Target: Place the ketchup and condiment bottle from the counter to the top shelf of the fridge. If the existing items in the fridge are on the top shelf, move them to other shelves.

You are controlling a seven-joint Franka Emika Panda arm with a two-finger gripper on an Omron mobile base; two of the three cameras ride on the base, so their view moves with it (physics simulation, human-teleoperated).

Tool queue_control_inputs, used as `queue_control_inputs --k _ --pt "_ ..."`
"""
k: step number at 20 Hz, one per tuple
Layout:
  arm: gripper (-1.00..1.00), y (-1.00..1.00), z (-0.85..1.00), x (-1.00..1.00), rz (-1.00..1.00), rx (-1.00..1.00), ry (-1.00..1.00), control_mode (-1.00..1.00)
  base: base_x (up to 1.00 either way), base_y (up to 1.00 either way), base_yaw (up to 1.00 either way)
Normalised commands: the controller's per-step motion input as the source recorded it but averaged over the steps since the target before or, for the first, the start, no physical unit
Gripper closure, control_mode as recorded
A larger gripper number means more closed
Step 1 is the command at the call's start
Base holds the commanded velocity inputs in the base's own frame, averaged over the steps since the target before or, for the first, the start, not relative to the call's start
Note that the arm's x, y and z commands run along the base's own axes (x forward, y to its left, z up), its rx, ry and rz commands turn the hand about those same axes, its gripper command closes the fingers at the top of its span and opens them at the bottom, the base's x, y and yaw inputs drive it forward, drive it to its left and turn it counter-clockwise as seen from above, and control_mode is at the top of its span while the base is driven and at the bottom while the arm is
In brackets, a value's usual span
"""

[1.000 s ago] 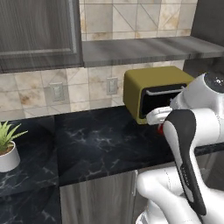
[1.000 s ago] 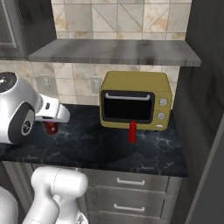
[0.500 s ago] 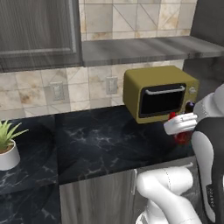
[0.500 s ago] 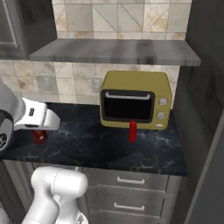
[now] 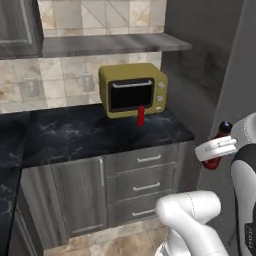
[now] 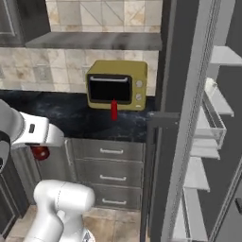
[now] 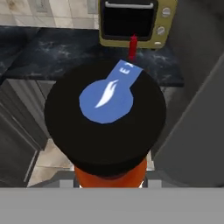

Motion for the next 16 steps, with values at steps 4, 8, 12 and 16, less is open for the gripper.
queue_control_inputs --k 4,8,12,16 --pt "1.00 0.00 0.00 0.00 0.00 0.00 0.00 1.00 -1.00 -0.89 -0.40" --pt "1.00 0.00 0.00 0.00 0.00 0.00 0.00 1.00 -1.00 -0.79 -0.45" --pt "1.00 0.00 0.00 0.00 0.00 0.00 0.00 1.00 -0.58 -0.64 -0.59" --pt "1.00 0.00 0.00 0.00 0.00 0.00 0.00 1.00 0.13 -1.00 -0.63"
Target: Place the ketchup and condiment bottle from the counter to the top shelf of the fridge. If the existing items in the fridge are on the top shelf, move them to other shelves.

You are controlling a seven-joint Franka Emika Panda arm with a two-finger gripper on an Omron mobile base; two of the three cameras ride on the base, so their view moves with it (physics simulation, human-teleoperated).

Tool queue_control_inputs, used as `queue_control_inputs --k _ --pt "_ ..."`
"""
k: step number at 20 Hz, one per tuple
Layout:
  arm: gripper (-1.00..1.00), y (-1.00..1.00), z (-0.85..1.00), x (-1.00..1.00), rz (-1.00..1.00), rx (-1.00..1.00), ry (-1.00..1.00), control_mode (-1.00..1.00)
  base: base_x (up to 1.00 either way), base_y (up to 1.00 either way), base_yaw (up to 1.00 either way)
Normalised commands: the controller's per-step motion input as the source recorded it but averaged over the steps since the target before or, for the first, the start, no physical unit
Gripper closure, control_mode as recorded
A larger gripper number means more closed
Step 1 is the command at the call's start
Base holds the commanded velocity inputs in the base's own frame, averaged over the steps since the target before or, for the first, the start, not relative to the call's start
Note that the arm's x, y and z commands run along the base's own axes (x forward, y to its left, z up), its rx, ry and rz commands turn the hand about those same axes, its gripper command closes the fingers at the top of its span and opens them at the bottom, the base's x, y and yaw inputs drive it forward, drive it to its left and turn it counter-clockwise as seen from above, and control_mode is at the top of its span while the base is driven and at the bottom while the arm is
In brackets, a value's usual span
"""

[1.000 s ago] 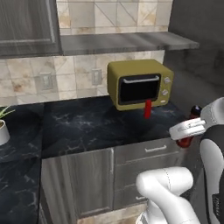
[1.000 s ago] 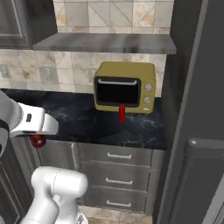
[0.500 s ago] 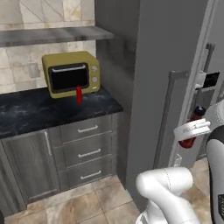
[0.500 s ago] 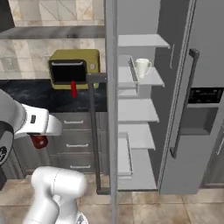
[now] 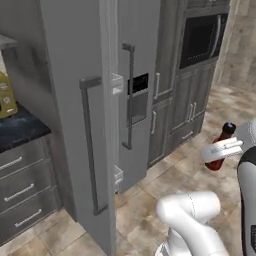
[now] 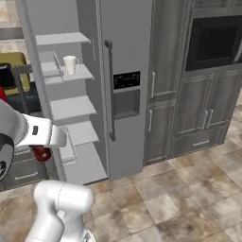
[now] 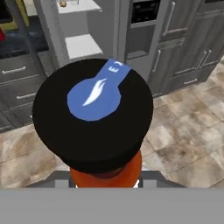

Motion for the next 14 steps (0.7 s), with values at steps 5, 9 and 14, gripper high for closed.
queue_control_inputs --k 5,9,14 --pt "1.00 0.00 0.00 0.00 0.00 0.00 0.00 1.00 0.91 -0.97 -0.28" --pt "1.00 0.00 0.00 0.00 0.00 0.00 0.00 1.00 1.00 -0.37 -0.01" --pt "1.00 0.00 0.00 0.00 0.00 0.00 0.00 1.00 1.00 -0.25 0.15"
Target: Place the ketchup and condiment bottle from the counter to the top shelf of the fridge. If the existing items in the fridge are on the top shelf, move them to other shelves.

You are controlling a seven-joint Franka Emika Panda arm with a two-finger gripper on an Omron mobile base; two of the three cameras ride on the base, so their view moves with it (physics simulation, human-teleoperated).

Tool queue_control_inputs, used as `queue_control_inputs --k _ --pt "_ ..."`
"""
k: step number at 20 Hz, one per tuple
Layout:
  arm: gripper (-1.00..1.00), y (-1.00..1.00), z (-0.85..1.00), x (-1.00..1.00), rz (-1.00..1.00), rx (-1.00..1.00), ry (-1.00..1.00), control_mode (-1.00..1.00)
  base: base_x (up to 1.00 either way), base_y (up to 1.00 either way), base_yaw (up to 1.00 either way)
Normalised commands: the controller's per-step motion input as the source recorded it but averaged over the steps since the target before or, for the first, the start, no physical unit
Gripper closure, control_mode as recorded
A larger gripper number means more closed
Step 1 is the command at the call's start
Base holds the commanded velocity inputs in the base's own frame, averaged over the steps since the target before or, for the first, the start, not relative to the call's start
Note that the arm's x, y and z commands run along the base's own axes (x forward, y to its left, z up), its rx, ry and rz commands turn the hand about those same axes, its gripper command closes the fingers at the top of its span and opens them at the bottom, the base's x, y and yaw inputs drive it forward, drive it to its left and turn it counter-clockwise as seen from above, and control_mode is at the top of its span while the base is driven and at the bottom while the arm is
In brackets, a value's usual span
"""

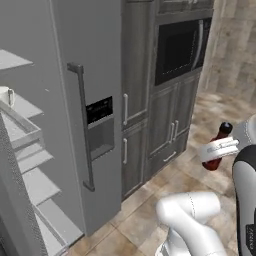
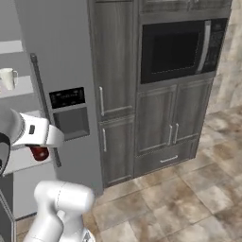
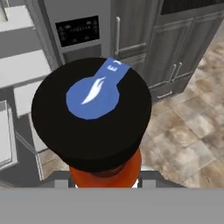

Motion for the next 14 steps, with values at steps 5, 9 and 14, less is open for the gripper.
queue_control_inputs --k 5,9,14 --pt "1.00 0.00 0.00 0.00 0.00 0.00 0.00 1.00 1.00 -0.27 0.23" --pt "1.00 0.00 0.00 0.00 0.00 0.00 0.00 1.00 0.87 -0.04 0.66" --pt "1.00 0.00 0.00 0.00 0.00 0.00 0.00 1.00 0.25 0.00 0.96"
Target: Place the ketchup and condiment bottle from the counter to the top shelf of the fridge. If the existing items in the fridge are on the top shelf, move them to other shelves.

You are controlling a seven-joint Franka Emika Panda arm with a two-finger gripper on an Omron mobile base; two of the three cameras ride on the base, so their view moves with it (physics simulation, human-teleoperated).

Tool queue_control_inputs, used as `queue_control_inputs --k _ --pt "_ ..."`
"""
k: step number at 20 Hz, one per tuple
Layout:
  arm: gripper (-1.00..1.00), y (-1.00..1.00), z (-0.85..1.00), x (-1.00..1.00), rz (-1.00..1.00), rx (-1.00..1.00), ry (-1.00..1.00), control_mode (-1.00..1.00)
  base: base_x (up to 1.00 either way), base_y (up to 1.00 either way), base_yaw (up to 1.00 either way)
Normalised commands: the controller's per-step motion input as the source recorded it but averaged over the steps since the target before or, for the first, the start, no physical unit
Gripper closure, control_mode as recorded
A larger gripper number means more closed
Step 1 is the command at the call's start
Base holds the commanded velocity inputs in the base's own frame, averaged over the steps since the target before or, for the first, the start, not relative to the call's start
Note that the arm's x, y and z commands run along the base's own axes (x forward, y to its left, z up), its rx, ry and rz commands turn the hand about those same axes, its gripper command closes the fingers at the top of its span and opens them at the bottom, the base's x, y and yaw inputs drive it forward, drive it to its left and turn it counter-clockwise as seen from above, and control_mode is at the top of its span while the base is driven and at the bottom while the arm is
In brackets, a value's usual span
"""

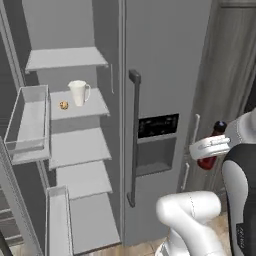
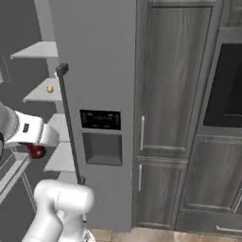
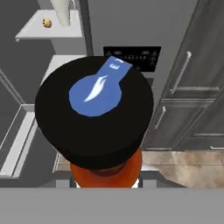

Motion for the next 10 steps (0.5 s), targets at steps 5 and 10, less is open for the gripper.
queue_control_inputs --k 5,10 --pt "1.00 0.00 0.00 0.00 0.00 0.00 0.00 1.00 -0.04 0.00 0.84" --pt "1.00 0.00 0.00 0.00 0.00 0.00 0.00 1.00 0.42 0.00 0.26"
